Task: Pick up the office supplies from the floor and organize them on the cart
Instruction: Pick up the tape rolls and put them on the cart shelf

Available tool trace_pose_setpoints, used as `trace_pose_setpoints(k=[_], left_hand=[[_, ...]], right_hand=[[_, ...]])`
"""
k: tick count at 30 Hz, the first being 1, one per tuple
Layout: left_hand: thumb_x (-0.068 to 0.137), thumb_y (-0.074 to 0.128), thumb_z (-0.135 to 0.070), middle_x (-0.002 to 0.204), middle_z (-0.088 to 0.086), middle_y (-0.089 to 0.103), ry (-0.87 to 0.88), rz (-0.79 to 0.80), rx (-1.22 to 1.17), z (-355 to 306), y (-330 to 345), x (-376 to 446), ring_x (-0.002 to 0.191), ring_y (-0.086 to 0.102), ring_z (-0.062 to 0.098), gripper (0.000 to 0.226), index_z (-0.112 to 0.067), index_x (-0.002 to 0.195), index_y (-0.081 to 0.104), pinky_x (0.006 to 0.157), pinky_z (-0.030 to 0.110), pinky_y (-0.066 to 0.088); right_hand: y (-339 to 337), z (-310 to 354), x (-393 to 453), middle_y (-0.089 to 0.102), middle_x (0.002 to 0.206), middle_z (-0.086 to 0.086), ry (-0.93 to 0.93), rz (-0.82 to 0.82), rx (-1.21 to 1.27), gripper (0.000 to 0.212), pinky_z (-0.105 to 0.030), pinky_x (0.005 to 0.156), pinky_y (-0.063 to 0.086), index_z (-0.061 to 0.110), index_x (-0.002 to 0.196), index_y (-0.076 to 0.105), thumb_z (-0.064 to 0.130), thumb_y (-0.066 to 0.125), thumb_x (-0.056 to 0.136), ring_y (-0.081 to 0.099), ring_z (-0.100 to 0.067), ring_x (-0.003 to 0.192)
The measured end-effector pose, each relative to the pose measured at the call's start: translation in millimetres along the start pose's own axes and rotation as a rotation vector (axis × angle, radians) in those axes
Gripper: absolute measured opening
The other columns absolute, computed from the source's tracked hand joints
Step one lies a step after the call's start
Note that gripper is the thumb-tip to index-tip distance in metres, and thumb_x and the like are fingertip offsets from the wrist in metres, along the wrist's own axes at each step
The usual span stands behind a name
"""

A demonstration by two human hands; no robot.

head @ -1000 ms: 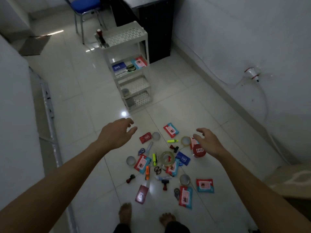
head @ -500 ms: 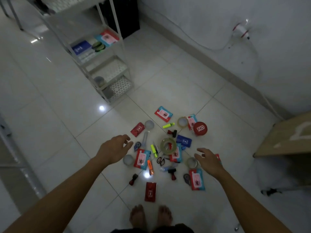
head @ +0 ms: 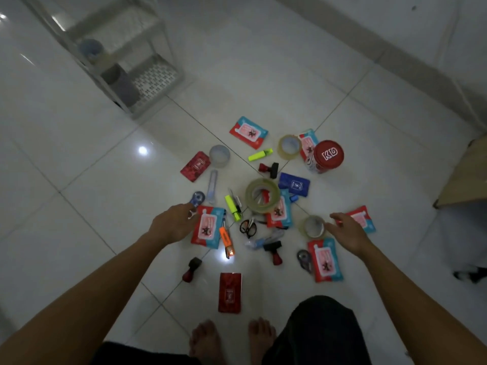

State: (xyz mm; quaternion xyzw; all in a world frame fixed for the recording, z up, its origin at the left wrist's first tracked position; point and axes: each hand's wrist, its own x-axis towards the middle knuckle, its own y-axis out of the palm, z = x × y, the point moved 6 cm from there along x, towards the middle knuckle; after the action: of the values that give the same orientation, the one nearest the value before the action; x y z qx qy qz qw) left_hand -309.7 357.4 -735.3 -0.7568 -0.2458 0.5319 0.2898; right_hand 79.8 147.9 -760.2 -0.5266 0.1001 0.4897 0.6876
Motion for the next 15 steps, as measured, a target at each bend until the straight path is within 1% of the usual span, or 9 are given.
trace_pose_setpoints(k=[3, 4, 6, 7, 8, 10, 12, 13, 15], left_hand=[[0.097, 0.044, -0.053, 0.134, 0.010, 0.056, -0.027, -0.025, 0.078, 29, 45, 48, 0.115, 0.057, 0.025, 0.054, -0.017, 0.138, 0.049, 0.093, 0.038, 0.047], [0.095, 0.047, -0.056, 0.140, 0.011, 0.051, -0.056, -0.039, 0.127, 40, 58, 62, 0.123, 0.052, 0.028, 0.060, -0.018, 0.142, 0.044, 0.098, 0.042, 0.045], [0.088, 0.055, -0.062, 0.155, 0.012, 0.031, -0.151, -0.081, 0.179, 65, 82, 84, 0.139, 0.034, 0.033, 0.079, -0.020, 0.150, 0.030, 0.109, 0.052, 0.035], [0.084, 0.058, -0.066, 0.160, 0.012, 0.020, -0.207, -0.099, 0.160, 77, 93, 93, 0.145, 0.023, 0.034, 0.089, -0.021, 0.153, 0.022, 0.113, 0.056, 0.028], [0.080, 0.062, -0.069, 0.162, 0.011, 0.011, -0.258, -0.112, 0.131, 88, 103, 100, 0.148, 0.014, 0.034, 0.100, -0.023, 0.155, 0.015, 0.114, 0.058, 0.022], [0.070, 0.071, -0.071, 0.164, 0.010, 0.002, -0.342, -0.124, 0.086, 107, 118, 111, 0.150, 0.004, 0.035, 0.117, -0.025, 0.156, 0.006, 0.115, 0.061, 0.016], [0.066, 0.078, -0.066, 0.163, 0.011, 0.001, -0.387, -0.112, 0.049, 121, 132, 119, 0.149, 0.006, 0.038, 0.123, -0.026, 0.155, 0.004, 0.114, 0.063, 0.018], [0.067, 0.080, -0.061, 0.162, 0.013, 0.004, -0.389, -0.104, 0.026, 126, 139, 123, 0.147, 0.010, 0.040, 0.120, -0.026, 0.155, 0.005, 0.113, 0.063, 0.021], [0.072, 0.081, -0.051, 0.154, 0.018, 0.018, -0.371, -0.096, -0.011, 132, 149, 131, 0.140, 0.025, 0.044, 0.108, -0.022, 0.152, 0.014, 0.109, 0.061, 0.033]], right_hand=[[33, -32, 40, 0.051, 0.142, -0.021, -0.006, 0.003, -0.071, 0.057, -0.037, 0.105, 0.037, -0.001, 0.139, 0.048, 0.024, 0.068, 0.092, 0.049, -0.034, 0.129], [46, -42, 53, 0.052, 0.140, -0.022, -0.007, 0.001, -0.093, 0.061, -0.040, 0.104, 0.039, 0.000, 0.138, 0.049, 0.027, 0.072, 0.088, 0.051, -0.036, 0.126], [71, -62, 76, 0.050, 0.139, -0.022, -0.003, -0.004, -0.157, 0.075, -0.046, 0.103, 0.042, 0.008, 0.138, 0.047, 0.041, 0.076, 0.078, 0.049, -0.038, 0.125], [83, -69, 84, 0.042, 0.144, -0.022, 0.013, 0.005, -0.192, 0.084, -0.047, 0.107, 0.038, 0.011, 0.144, 0.039, 0.043, 0.077, 0.077, 0.042, -0.039, 0.130], [94, -78, 95, 0.030, 0.151, -0.020, 0.025, 0.003, -0.210, 0.094, -0.049, 0.111, 0.032, 0.013, 0.150, 0.027, 0.042, 0.079, 0.077, 0.032, -0.041, 0.137], [111, -86, 112, 0.013, 0.158, -0.016, 0.043, -0.023, -0.229, 0.114, -0.051, 0.113, 0.025, 0.016, 0.155, 0.008, 0.042, 0.083, 0.074, 0.019, -0.042, 0.142], [122, -89, 127, 0.009, 0.158, -0.014, 0.060, -0.058, -0.254, 0.119, -0.054, 0.110, 0.028, 0.017, 0.155, 0.001, 0.041, 0.084, 0.073, 0.018, -0.044, 0.141], [125, -89, 131, 0.012, 0.155, -0.015, 0.062, -0.076, -0.269, 0.117, -0.054, 0.108, 0.031, 0.017, 0.154, 0.002, 0.039, 0.083, 0.073, 0.021, -0.045, 0.138], [128, -86, 139, 0.021, 0.146, -0.018, 0.049, -0.106, -0.296, 0.105, -0.051, 0.104, 0.035, 0.017, 0.150, 0.012, 0.034, 0.083, 0.074, 0.028, -0.046, 0.131]])
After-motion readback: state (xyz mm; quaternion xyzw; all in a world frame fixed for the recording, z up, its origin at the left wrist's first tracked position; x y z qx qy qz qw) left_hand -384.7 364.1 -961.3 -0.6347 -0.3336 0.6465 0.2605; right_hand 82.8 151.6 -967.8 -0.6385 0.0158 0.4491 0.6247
